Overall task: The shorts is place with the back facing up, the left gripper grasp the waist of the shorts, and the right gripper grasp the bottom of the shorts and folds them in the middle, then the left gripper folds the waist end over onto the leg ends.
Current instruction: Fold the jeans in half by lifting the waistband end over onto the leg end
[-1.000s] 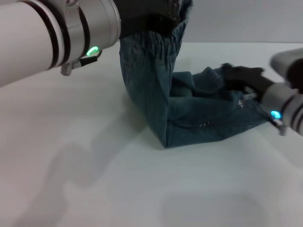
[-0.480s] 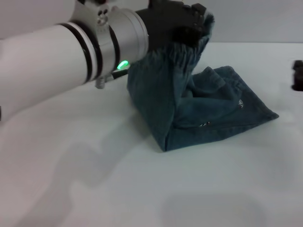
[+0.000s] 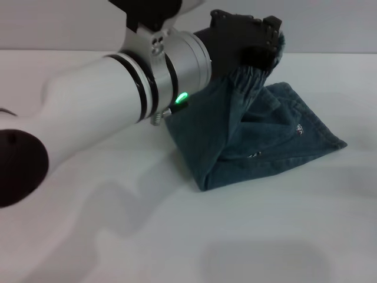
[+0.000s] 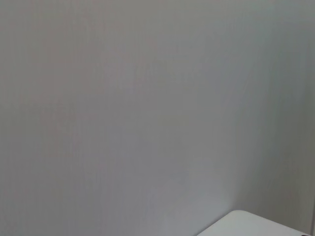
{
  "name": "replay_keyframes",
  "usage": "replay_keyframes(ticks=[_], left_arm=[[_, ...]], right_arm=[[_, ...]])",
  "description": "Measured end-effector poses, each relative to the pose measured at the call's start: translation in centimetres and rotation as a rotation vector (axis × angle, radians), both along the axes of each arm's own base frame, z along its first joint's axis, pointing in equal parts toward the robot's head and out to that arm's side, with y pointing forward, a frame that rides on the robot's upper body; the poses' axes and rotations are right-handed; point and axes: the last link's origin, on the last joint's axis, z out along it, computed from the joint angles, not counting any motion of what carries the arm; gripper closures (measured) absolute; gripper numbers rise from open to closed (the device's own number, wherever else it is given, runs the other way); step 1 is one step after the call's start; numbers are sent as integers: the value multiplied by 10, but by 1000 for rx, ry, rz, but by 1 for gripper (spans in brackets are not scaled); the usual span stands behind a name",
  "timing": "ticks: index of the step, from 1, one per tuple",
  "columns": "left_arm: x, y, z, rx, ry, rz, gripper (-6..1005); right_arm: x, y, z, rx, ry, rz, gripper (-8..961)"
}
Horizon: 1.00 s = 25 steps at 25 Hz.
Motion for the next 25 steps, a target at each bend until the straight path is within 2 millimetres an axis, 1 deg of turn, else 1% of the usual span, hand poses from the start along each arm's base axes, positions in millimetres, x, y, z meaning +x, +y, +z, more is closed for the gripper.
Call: replay_keyframes(ticks=[6,9,12,15,18,20,23,25], left_arm=[[4,-3,-13,-7,-33,-22,904],[2,-4,-21,5,-59,-30,898],[-2,-2,-30,26,-91,-34,892],[-10,-1,-45,57,-117,-52,887],[-18,0,-59,40,-144,-33,881],[-19,2,-66,21,-159,-25,877],[-22,5,-70,8,-160,-13,871],[-23,6,-71,7,-158,-11,763]], right_arm=[[3,-1,1,0,-7,-7,954],[3,0,1,-2,-12,-6,954],[3,0,1,-2,-12,-6,954],[4,-1,1,-4,-16,-8,955],[4,-2,0,-6,-18,-8,955],[3,-1,0,-8,-18,-6,955],[2,0,-2,-13,-20,-2,955],[1,0,-3,-16,-19,1,955]])
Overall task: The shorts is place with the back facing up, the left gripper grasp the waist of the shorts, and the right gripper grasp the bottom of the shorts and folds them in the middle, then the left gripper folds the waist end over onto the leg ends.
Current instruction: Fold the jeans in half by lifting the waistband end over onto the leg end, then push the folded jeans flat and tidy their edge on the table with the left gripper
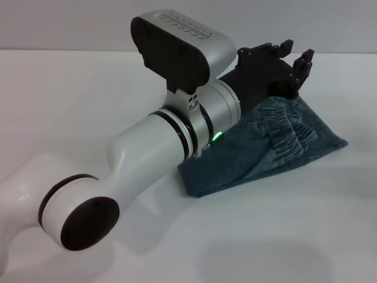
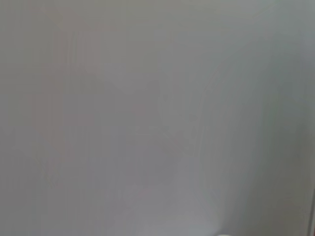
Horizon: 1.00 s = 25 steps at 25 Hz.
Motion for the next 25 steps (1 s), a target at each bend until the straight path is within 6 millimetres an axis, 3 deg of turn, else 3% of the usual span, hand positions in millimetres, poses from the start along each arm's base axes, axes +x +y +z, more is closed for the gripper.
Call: replay_keyframes(ticks=[2,13,19,20,23,24,25], left_arm=[[-1,1,0,0,0,2,655],[-21,-4,7,46,-11,30,306],[-39,-15,10,90,-50,57,244],[-58,-30,11,135,-65,55,233],[-62,-33,11,139,-66,58,202],[-72,-37,7,131,-65,60,192],[-77,-39,3,119,-56,61,259]], right_arm=[[-3,0,-2,-7,-1,14,955],[-22,-6,-15,-52,-4,186,955],[-24,-11,-17,-42,-37,214,955],[-22,-12,-16,-29,-40,208,954],[-15,-17,-14,-1,-23,192,954],[-12,-18,-13,7,-17,190,954],[-10,-19,-11,14,-14,190,954]])
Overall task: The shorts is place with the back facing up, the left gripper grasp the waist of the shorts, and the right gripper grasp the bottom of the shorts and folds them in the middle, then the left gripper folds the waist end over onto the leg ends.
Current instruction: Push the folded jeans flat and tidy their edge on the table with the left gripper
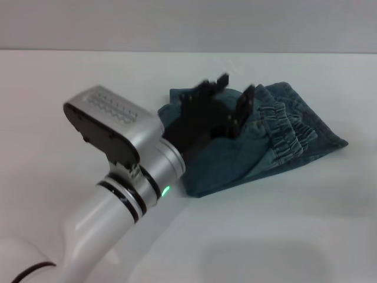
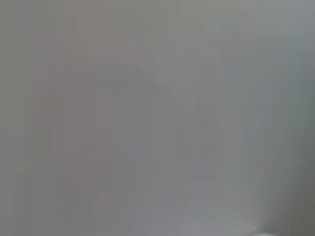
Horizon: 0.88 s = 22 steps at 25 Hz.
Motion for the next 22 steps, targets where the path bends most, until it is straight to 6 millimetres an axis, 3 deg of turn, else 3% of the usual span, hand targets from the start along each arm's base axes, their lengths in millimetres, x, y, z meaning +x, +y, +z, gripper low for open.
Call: replay_keyframes(ticks=[3,9,12,22], left_arm=[[-9,-5,-12,-49,25,-4,461],[-21,-9,-30,-167,27,33,665],[-28,-8,-34,-201,28,66,901],[-41,-9,-38,-231,49,115,992]], right_arm=[[5,-3,3,14,5,-8,954],[12,-4,6,23,7,-31,954],[12,-4,6,22,8,-33,954],[13,-4,4,17,9,-34,954]])
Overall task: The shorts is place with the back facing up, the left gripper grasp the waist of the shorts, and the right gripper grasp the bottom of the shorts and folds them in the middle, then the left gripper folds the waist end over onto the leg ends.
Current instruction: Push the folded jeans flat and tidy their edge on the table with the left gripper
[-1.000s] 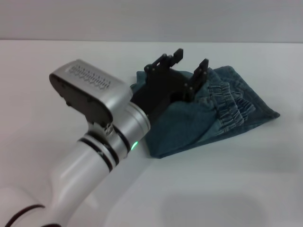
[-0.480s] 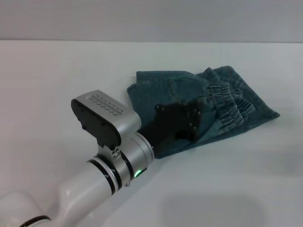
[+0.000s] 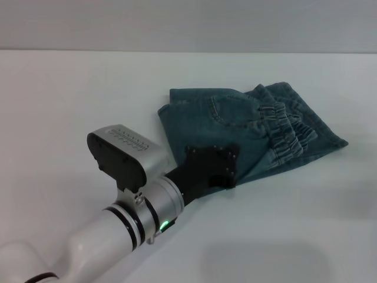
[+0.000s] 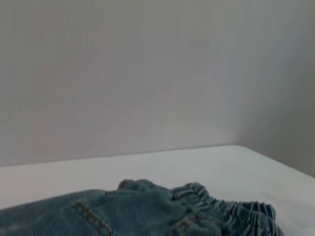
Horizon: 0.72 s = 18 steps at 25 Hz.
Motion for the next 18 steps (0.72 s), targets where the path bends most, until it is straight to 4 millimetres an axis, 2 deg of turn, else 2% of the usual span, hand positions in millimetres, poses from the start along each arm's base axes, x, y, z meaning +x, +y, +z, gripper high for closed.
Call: replay_keyframes(ticks=[7,18], left_arm=[[-13,-2,-3,-26,36,34,995],[-25,25,0,-41,49,97,984]], right_arm=[[-2,2,-3,-9,1,7,954],[-6,3,-3,-9,8,24,954]])
